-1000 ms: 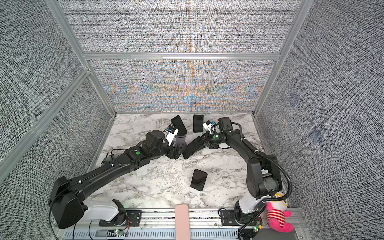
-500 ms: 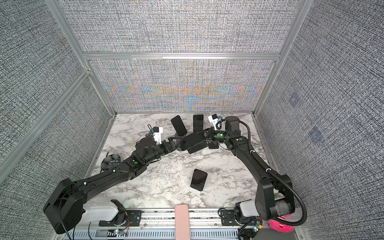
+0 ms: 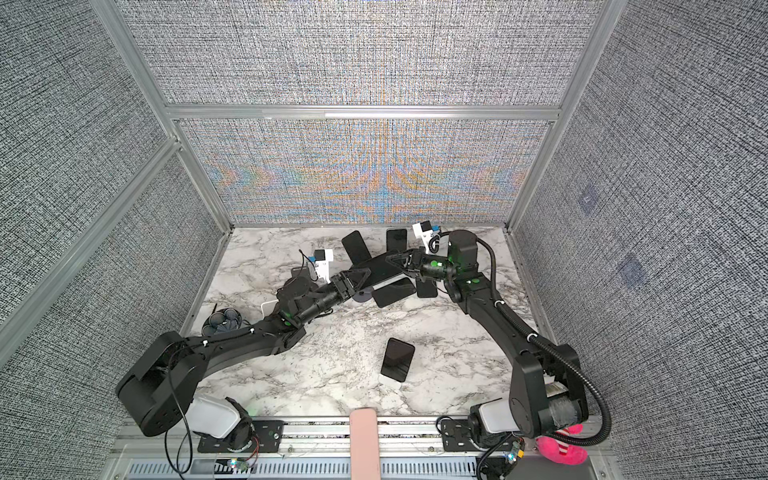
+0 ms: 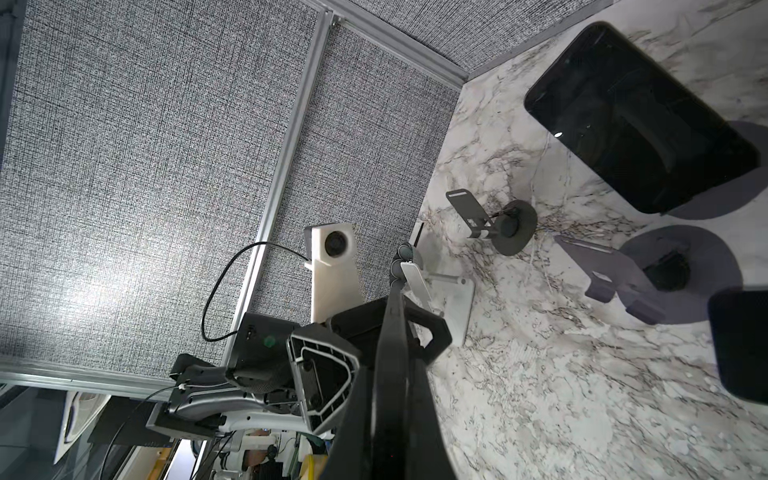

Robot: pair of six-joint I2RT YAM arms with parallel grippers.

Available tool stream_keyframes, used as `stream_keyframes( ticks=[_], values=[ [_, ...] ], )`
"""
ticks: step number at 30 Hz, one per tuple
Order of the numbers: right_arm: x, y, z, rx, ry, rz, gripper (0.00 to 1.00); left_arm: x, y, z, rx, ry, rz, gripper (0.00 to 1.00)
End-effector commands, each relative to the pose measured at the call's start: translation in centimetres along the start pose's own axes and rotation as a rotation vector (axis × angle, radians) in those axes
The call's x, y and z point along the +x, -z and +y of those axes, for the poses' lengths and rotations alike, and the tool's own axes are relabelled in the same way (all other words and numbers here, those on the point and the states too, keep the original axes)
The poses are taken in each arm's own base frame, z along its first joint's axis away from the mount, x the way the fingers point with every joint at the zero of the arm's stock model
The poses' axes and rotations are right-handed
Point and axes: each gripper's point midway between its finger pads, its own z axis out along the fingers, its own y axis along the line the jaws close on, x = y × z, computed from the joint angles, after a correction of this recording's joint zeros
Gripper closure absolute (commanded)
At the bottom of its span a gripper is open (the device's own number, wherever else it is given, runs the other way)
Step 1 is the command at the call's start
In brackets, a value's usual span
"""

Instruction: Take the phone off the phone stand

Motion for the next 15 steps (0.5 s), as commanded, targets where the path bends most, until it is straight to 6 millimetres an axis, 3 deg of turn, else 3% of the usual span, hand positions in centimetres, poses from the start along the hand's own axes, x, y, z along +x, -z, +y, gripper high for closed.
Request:
stream_keyframes(
  ticks=[1,7,9,11,15],
  values=[
    [-0.1,-0.5,1.4,-0.049,0.052,0.014,1.00,-1.0,0.2,-2.8,0.107,-0.026,-0.033,0.61],
    [1.1,-0.7,0.6,-0.012,0.062,0.077,0.98,-1.7,0.6,-2.2,0.036,-0.070,-0.022,0.92],
    [1.5,-0.2,0.3,0.031,0.089,0.097,0.79,-2.2,1.0,-1.9,0.025,-0.075,-0.021,1.00],
    [1.5,0.9,-0.2,0.075,0.117,0.108,0.61,-2.7,1.2,-1.4,0.001,-0.077,-0.004,1.00],
    [-0.1,5.1,-1.6,0.212,0.177,0.089,0.39,-2.3,1.3,-0.7,-0.052,-0.138,0.145,1.00]
  ],
)
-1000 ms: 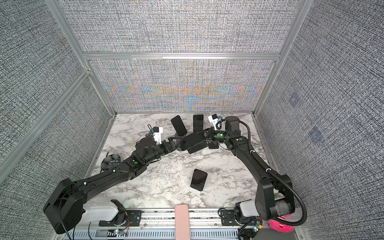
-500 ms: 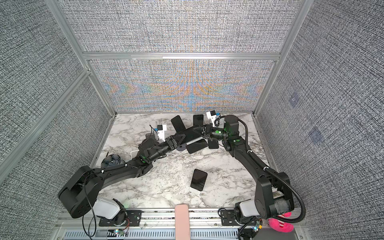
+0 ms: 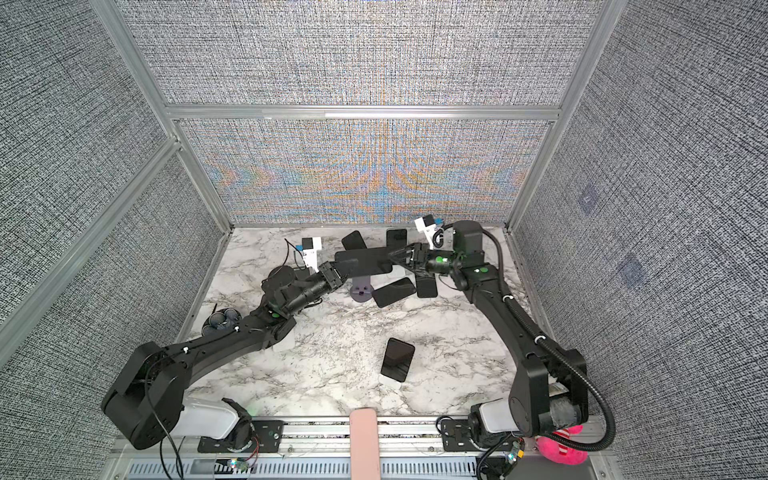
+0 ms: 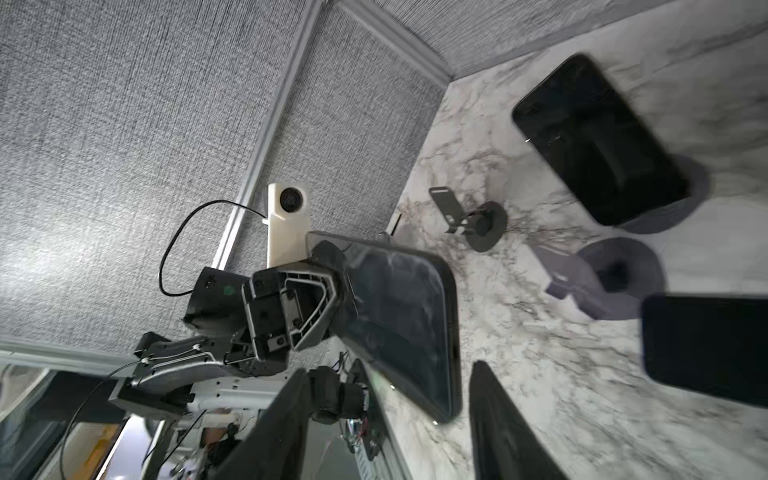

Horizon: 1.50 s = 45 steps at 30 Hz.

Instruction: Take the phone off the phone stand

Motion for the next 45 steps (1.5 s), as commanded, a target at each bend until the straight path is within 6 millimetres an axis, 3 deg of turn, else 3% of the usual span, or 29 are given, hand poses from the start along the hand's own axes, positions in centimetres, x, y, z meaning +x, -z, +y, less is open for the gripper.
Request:
stream_keyframes(
  ticks=[1,3,9,17,20,24,29,31,35,39,41,45],
  values=[
    [1.7,2.4,-2.0,0.102,0.064,0.078,0.38,2.0,0.1,0.1,-0.021,-0.116,0.197,1.00],
    [1.8,2.7,-2.0,0.091,0.106,0.129,0.38,2.9,0.0,-0.2,0.000,-0.176,0.329,1.00],
    [3.4,1.2,-1.9,0.089,0.303,0.335,0.39,4.4,-0.2,-1.7,0.080,-0.265,0.573,1.00],
    [5.0,-2.1,1.2,-0.101,0.383,0.461,0.40,4.2,-0.7,-3.0,0.153,-0.363,0.648,1.00],
    [5.7,-3.1,1.4,-0.152,0.385,0.501,0.43,4.1,-1.1,-3.5,0.194,-0.373,0.658,1.00],
    [6.4,-3.9,2.0,-0.246,0.351,0.521,0.57,3.5,-1.7,-4.0,0.215,-0.402,0.645,1.00],
    [6.7,-4.2,2.6,-0.314,0.324,0.513,0.84,2.1,-2.7,-3.8,0.217,-0.411,0.610,1.00],
    [6.5,-4.4,2.5,-0.317,0.315,0.508,1.00,1.8,-3.2,-3.6,0.218,-0.412,0.601,0.99],
    [5.7,-4.6,2.7,-0.336,0.277,0.472,1.00,1.1,-3.9,-3.3,0.220,-0.412,0.567,0.77],
    [4.6,-4.5,2.4,-0.309,0.237,0.432,1.00,-0.4,-3.9,-3.3,0.221,-0.397,0.480,0.41],
    [3.8,-4.3,2.0,-0.288,0.228,0.391,1.00,-1.0,-3.6,-3.0,0.214,-0.380,0.424,0.28],
    [2.4,-3.9,1.7,-0.268,0.187,0.311,1.00,-1.2,-3.6,-2.0,0.204,-0.325,0.338,0.18]
  ],
)
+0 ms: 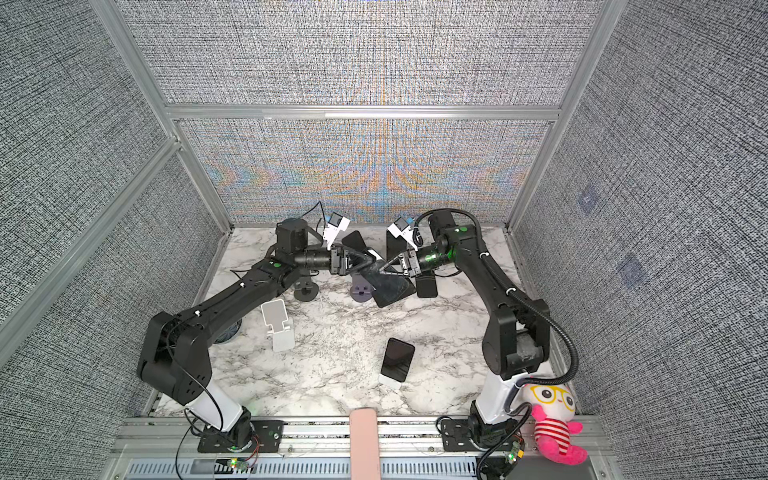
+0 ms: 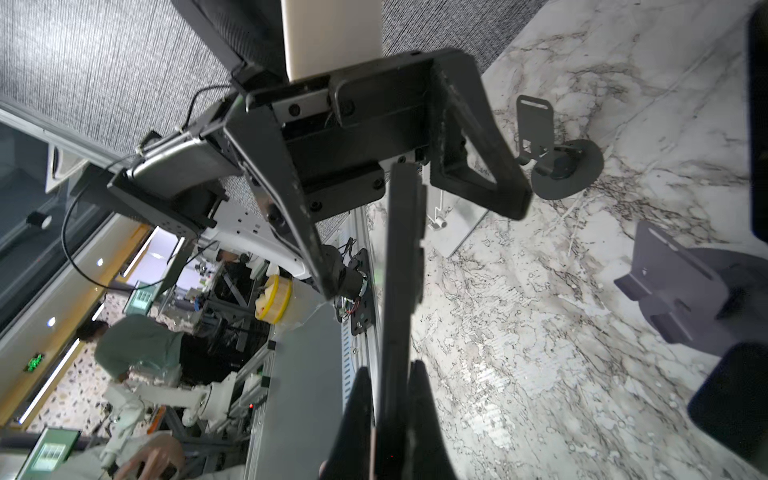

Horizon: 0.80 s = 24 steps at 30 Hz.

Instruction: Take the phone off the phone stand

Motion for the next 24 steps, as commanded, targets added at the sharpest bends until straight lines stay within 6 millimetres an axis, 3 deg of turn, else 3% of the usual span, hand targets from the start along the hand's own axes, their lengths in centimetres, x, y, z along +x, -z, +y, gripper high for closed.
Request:
stream_keyframes(
  ticks=[1,7,10,16,19,20,22,24],
  values=[
    [-2.6,0.6,0.4,-0.020,0.002,-0.094,1.00,-2.4,0.3,-0.6,0.019,-0.012,-0.152,0.18],
    [-3.6,0.7,0.4,-0.002,0.001,-0.170,1.00,-2.0,-1.3,-1.7,0.062,0.015,-0.214,0.21],
    [-3.7,0.2,0.4,-0.008,0.008,-0.188,1.00,-2.3,-2.1,-2.4,0.084,0.026,-0.235,0.41],
    [-3.2,-0.1,0.4,-0.005,0.003,-0.180,1.00,-3.1,-1.8,-2.5,0.075,0.044,-0.272,0.83],
    [-3.1,0.2,0.4,0.034,0.014,-0.184,1.00,-3.2,-1.7,-2.4,0.060,0.049,-0.281,0.95],
    [-3.0,0.3,0.2,0.057,0.012,-0.187,0.94,-3.3,-1.7,-2.4,0.057,0.052,-0.284,0.97],
    [-2.8,1.2,-0.3,0.141,0.004,-0.185,0.63,-3.4,-1.7,-2.0,0.037,0.070,-0.284,1.00],
    [-2.3,2.2,-0.8,0.276,0.032,-0.164,0.47,-3.4,-1.8,-1.4,0.003,0.098,-0.278,1.00]
  ],
)
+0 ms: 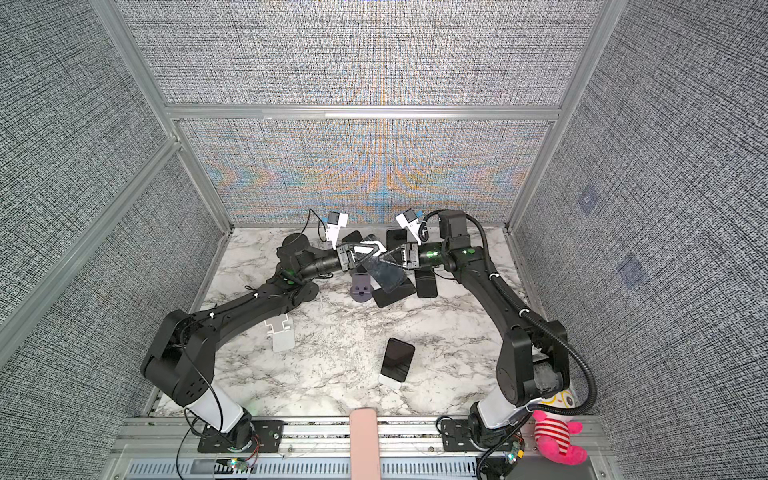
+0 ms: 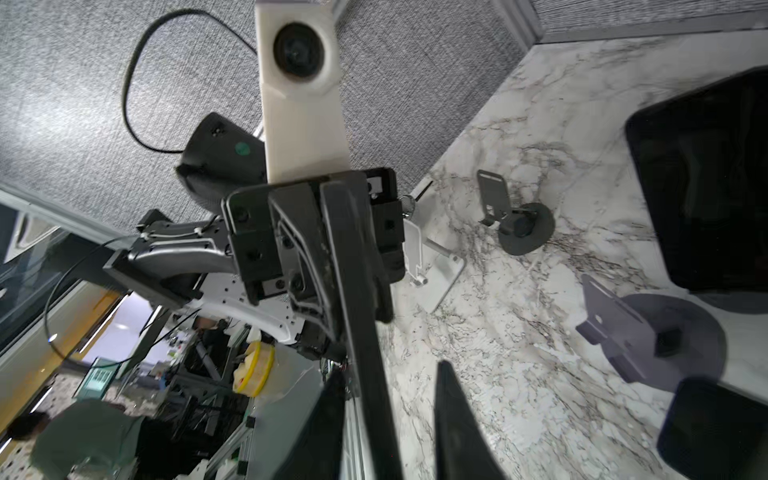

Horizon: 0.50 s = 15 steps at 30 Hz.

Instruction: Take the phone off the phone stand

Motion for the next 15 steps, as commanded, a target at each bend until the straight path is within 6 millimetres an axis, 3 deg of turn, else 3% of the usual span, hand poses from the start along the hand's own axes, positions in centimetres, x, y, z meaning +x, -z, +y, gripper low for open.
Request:
stream_keyframes(
  ticks=[1,6,10,15],
  values=[
    [1.2,1.8,-1.6,0.247,0.046,0.040,0.41,-0.6,0.0,1.4,-0.083,0.016,-0.019,1.00],
    [3.0,3.3,-2.1,0.591,0.200,0.120,0.24,-0.6,-0.1,3.2,-0.195,0.055,-0.002,1.00],
    [4.3,2.6,-2.1,0.752,0.322,0.212,0.16,-0.4,-0.6,3.8,-0.228,0.067,0.020,1.00],
    [3.9,1.0,-2.7,0.834,0.420,0.244,0.12,-0.4,-1.2,2.9,-0.206,0.058,0.035,1.00]
  ],
)
